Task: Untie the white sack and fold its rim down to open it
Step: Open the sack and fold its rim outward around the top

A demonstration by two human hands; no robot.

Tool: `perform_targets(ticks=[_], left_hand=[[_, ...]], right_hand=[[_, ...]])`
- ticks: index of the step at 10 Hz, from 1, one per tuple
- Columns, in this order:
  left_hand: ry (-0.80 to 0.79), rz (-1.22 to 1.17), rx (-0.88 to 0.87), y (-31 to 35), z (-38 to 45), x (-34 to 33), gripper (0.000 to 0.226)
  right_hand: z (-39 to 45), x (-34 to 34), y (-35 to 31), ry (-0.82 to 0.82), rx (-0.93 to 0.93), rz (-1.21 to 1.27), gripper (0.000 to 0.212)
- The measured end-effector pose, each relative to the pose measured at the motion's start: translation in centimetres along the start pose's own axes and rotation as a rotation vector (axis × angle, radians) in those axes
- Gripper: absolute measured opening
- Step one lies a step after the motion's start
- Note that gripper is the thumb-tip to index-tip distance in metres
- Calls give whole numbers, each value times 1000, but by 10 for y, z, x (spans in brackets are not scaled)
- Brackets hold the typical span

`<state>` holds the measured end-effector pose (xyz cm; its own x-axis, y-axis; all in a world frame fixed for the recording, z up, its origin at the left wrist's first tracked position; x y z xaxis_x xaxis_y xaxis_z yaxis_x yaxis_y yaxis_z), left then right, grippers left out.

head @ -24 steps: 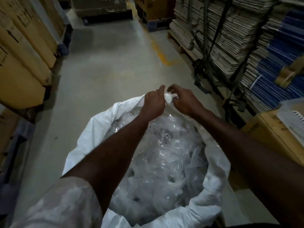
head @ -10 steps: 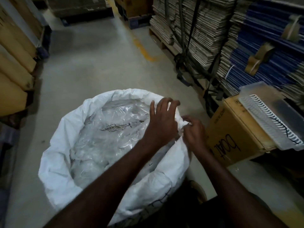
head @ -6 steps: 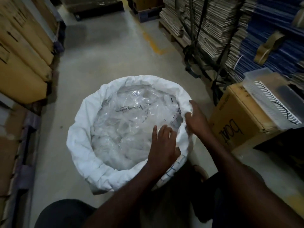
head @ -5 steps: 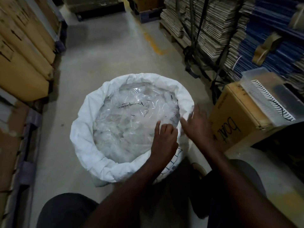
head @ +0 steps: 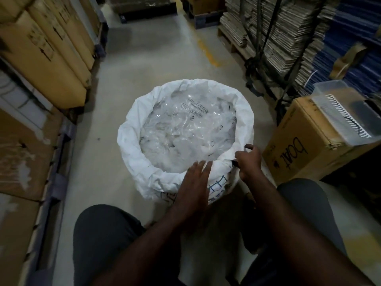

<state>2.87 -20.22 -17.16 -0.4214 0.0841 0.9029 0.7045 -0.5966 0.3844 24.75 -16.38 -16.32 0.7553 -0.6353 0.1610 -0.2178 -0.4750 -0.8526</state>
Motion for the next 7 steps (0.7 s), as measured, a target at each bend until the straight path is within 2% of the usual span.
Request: perform_targets(ticks=[1, 2, 3, 4, 5, 6, 7], left_hand=[[19, 50, 27, -10, -21, 8, 97], [-71, -5, 81, -8, -29, 5, 102], [-286, -124, 78, 6, -34, 1, 99], [-234, -204, 11, 9, -32, 11, 93], [-109, -221, -24, 10, -22, 45, 81], [121, -147, -40, 7, 1, 88, 71], [333, 6, -9, -11, 36, 129, 62]], right_hand=[[1, 2, 8, -54, -132, 277, 55], [3, 2, 16, -80, -143, 313, 63], [13, 9, 17, -13, -53, 122, 56], [-17, 25, -18, 44, 183, -255, 70], [-51, 25, -49, 85, 441, -617, 83], [-69, 2, -81, -14, 895, -647, 67], [-86, -40, -108, -166, 1120, -633, 56]])
Point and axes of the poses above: each hand's wrist, its own z-axis towards the middle knuckle, its own x-axis out of the back of the hand, y = z × x, the point moved 5 cm from there along z, towards the middle knuckle, and after that the axes turned 3 degrees about -x, right-handed, at the moved point
